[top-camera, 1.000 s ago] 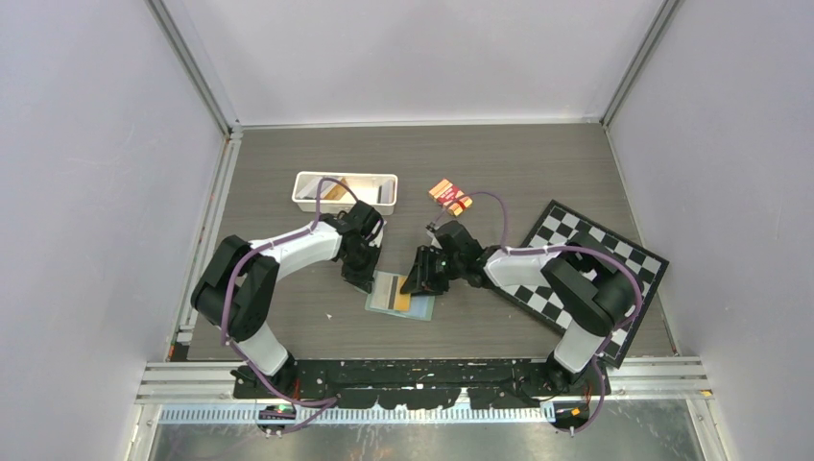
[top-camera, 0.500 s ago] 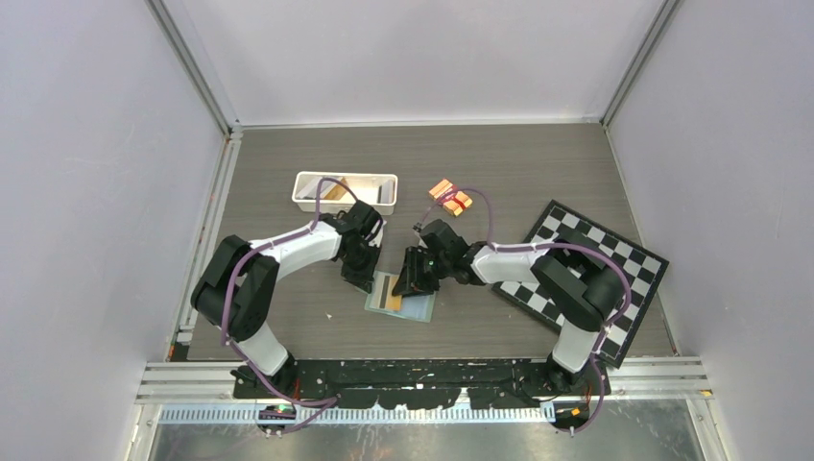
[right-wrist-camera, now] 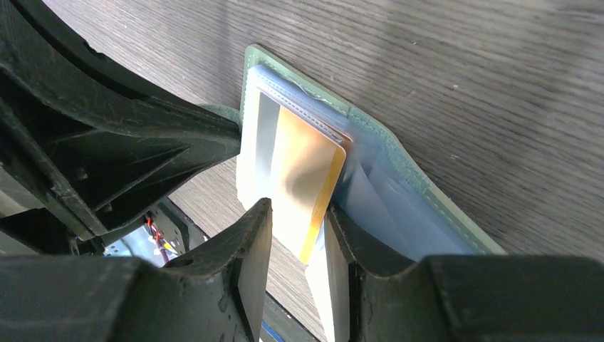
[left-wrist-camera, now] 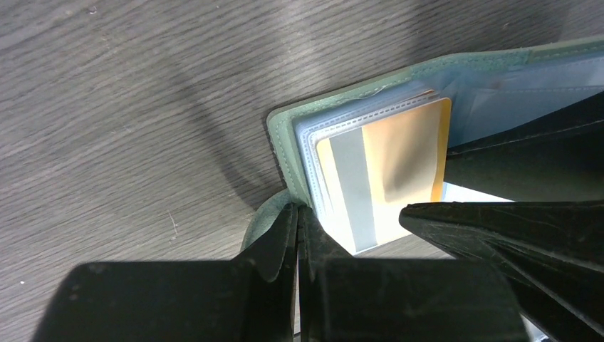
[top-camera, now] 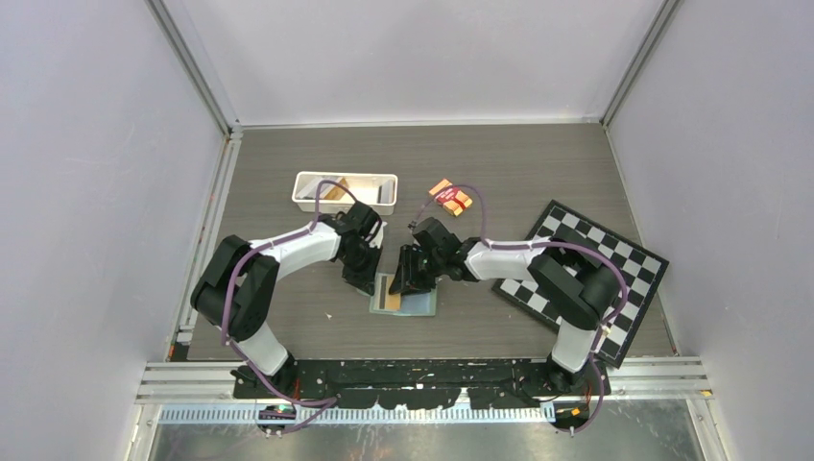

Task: Put the credit cards into the card holder
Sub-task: Insert the credit card into the card holder, then close the card holder at the center of the board.

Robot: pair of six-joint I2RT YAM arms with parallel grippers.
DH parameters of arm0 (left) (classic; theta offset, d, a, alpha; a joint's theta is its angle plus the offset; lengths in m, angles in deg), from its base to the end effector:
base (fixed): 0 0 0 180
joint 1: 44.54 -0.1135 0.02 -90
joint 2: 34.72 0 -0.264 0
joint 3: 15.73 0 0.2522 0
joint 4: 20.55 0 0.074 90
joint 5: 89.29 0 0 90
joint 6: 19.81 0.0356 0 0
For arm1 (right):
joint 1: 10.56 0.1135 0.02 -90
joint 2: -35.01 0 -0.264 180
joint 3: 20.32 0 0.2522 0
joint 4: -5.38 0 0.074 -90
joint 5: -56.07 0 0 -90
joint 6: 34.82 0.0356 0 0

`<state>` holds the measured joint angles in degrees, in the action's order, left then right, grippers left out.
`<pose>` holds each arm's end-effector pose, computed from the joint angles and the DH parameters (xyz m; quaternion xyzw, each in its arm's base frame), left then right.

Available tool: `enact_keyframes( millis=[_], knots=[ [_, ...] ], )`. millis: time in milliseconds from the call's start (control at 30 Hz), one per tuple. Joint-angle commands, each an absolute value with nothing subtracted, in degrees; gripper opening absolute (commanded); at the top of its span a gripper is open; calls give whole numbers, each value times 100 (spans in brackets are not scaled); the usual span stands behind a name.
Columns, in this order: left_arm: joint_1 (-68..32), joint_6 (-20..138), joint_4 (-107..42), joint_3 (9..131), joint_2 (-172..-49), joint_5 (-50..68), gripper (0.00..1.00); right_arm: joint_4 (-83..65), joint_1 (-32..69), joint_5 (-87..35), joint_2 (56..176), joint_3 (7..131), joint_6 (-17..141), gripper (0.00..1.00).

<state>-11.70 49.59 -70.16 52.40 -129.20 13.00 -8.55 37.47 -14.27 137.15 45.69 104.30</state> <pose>0.2421 -0.1653 0.1592 0.1182 0.9798 -0.1495 0.0608 0.2240 0.2669 0.1405 -0.0495 0.9266 0.3585 0.1023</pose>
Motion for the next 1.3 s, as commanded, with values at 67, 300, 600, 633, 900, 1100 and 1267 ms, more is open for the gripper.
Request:
enact_keyframes(
  millis=[67,300,600,633,900,1100,1267],
  knots=[
    [-1093,4893,-6810,5129,-12818,1645,0,-1263,3825,-1983,13300,4829,10088,42],
    [-1093,4875,-6798,5129,-12824,1613,0,-2197,3828,-2707,12443,4649,9873,44],
    [-1094,4875,-6793,5113,-12791,1617,0,-2562,3821,-3058,12001,4100,10145,46],
    [-1093,4874,-6800,5112,-12793,1617,0,-2516,3818,-3029,12000,4044,10176,46],
    [-1097,4875,-6808,5160,-12409,1577,10,-2499,3810,-3142,11938,3892,10246,49],
    [-1107,4812,-7045,5221,-11774,1232,37,-2494,3730,-3175,11791,3837,10167,51],
    [-1286,4680,-7145,5029,-11596,1059,48,-2480,3581,-3196,11493,3735,9964,54]
  ],
)
